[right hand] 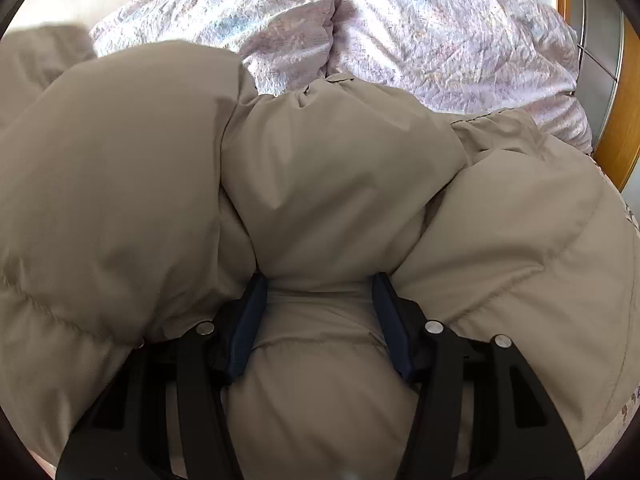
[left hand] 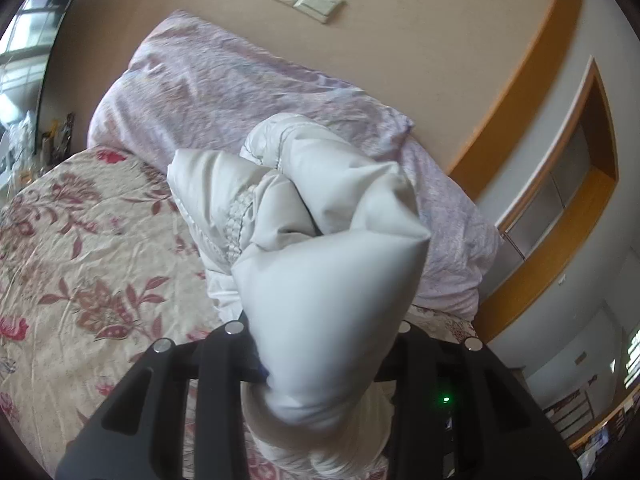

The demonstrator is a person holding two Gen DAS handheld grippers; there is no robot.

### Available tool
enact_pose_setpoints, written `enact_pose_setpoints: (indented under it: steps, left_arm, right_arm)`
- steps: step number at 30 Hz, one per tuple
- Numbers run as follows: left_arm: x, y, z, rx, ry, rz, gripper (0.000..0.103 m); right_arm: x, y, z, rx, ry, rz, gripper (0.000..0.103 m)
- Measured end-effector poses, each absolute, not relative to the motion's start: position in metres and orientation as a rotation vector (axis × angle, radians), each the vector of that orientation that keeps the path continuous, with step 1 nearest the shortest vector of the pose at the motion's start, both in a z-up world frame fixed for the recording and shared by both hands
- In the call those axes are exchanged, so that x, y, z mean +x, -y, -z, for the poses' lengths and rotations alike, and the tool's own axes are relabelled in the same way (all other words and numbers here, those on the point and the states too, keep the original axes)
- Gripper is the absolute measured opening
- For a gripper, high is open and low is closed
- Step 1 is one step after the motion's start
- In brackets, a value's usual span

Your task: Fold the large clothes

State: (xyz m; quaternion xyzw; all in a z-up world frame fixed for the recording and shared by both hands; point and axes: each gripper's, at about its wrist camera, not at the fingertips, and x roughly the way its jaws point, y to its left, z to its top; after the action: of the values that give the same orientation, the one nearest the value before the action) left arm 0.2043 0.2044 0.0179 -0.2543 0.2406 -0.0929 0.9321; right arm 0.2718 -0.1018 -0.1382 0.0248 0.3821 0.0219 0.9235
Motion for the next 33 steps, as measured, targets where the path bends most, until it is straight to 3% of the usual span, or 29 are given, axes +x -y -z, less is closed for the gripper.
enact_pose_setpoints:
  steps: [18,33]
  left_arm:
    - [0.196,-0.11,-0.039,-0.41,-0.48,0.381,0.033]
    - [0.21,-0.015,-0.034,-0.351,-0.618,0.649,0.034]
  right_arm:
    - [0.218,0.127,0.127,0.049,-0.738,-0.08,0.056]
    - [0.194,0.136,0.136,0.036,-0.668,-0.062,0.056]
